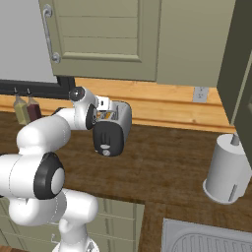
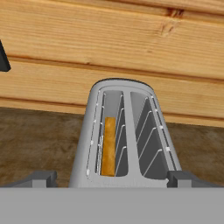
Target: Start the toaster. Once the lever pops up, take the bread to the plate on the dining counter.
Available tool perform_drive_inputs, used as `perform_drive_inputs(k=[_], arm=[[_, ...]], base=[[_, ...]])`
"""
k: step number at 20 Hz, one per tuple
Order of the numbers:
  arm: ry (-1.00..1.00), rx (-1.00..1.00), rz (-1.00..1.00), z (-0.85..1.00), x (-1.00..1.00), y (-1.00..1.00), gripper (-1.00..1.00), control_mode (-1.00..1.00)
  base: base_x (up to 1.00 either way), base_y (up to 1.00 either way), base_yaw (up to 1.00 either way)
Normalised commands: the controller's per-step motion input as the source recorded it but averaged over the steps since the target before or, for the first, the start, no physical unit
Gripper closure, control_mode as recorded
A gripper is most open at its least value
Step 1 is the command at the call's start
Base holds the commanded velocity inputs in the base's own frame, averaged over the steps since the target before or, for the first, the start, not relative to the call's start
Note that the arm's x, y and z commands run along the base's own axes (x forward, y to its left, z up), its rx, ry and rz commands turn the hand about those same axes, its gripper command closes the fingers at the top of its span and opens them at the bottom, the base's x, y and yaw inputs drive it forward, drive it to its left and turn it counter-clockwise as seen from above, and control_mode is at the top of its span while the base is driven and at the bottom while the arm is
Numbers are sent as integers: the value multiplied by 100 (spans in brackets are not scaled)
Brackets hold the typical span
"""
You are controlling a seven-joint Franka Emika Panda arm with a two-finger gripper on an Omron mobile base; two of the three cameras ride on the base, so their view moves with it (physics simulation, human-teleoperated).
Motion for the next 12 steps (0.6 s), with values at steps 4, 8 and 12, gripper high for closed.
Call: perform_drive_inputs(k=[4,8,12], arm=[[0,0,0,0,0,0,-100,-100],[0,0,0,0,0,0,-100,-100],[0,0,0,0,0,0,-100,-100]], base=[[0,0,0],[0,0,0],[0,0,0]])
